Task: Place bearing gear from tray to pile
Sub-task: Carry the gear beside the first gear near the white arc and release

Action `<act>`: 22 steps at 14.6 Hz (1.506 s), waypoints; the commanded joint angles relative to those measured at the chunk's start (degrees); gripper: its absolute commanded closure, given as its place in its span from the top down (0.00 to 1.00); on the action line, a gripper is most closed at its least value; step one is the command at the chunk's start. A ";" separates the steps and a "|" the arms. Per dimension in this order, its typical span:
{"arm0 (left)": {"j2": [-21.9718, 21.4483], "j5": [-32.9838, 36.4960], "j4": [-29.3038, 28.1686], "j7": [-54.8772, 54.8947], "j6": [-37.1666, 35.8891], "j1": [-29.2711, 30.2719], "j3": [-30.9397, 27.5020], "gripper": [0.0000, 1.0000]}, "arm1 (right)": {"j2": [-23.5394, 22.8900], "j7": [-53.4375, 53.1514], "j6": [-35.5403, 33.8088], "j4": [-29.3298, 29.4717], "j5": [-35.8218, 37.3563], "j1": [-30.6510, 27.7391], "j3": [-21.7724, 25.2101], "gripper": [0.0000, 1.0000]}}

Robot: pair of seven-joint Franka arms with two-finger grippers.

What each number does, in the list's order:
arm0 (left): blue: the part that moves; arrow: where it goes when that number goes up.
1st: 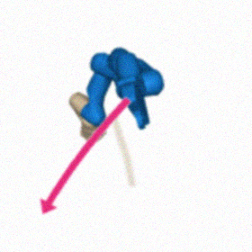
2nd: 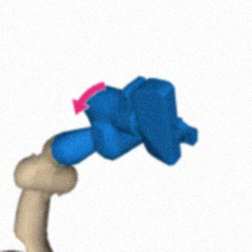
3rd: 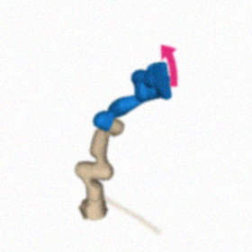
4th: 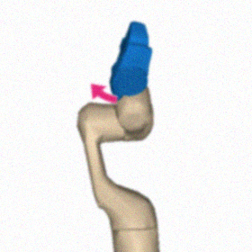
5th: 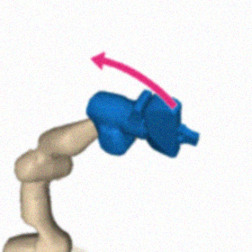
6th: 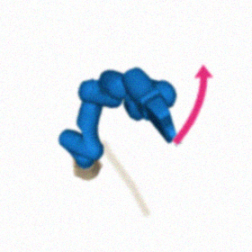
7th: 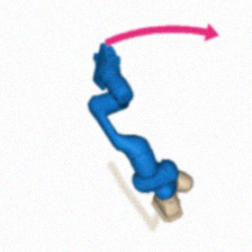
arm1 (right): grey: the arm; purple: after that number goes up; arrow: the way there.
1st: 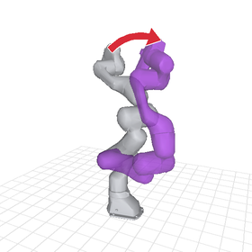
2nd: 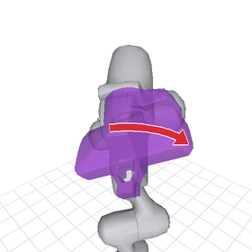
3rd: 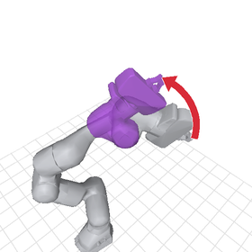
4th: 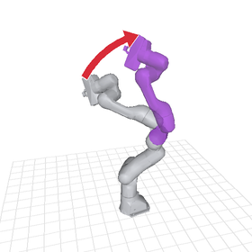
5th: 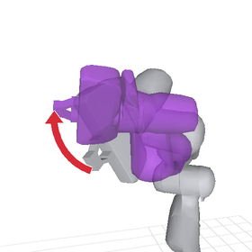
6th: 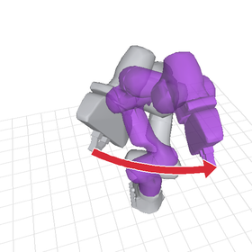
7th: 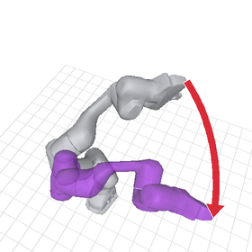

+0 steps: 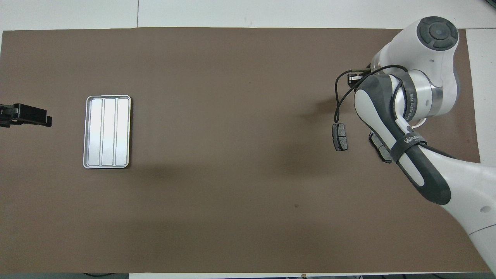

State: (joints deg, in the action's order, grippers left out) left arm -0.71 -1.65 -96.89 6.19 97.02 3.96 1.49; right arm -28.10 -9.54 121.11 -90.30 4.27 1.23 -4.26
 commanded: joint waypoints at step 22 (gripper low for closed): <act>-0.08 -0.19 0.21 0.23 0.27 -0.62 -0.52 1.00 | -1.26 -0.04 12.31 -7.61 -3.57 0.79 -0.92 1.00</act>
State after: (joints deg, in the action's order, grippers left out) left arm -0.71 -1.65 -96.89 6.19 97.02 3.96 1.49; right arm -31.21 -8.88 133.01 -96.65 1.29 2.43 -4.94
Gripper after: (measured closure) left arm 0.000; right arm 0.176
